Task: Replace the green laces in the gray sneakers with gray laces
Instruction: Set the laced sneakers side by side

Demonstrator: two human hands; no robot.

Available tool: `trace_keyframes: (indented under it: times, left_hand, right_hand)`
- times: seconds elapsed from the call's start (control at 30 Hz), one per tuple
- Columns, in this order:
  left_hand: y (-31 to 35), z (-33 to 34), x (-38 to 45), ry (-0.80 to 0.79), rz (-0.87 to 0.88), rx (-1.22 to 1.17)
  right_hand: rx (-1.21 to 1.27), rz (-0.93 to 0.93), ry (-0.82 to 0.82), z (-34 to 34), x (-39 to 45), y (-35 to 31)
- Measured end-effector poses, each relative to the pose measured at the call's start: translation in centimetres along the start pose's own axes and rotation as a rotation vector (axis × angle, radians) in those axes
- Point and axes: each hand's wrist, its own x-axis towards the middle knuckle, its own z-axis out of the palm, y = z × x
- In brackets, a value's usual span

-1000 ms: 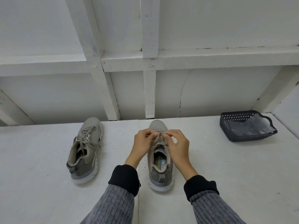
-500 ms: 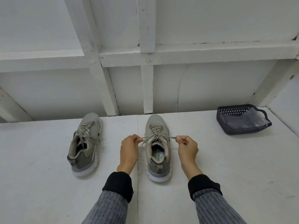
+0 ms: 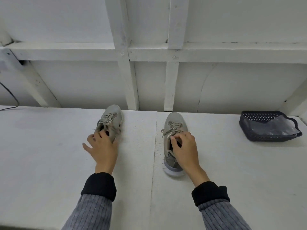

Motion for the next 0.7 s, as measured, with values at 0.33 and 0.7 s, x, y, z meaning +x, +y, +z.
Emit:
trace_keyframes:
  times: [0.33,0.7]
  left_hand:
    - [3.7,-0.7,-4.5,-0.092,0.218,-0.524]
    - [7.2,2.8,-10.4,-0.082,0.227,-0.843]
  right_hand:
    - [-0.059,-0.033,0.063,0.1,-1.4,1.6]
    - [0.001,0.014,0.178,0.1,-4.6,2.0]
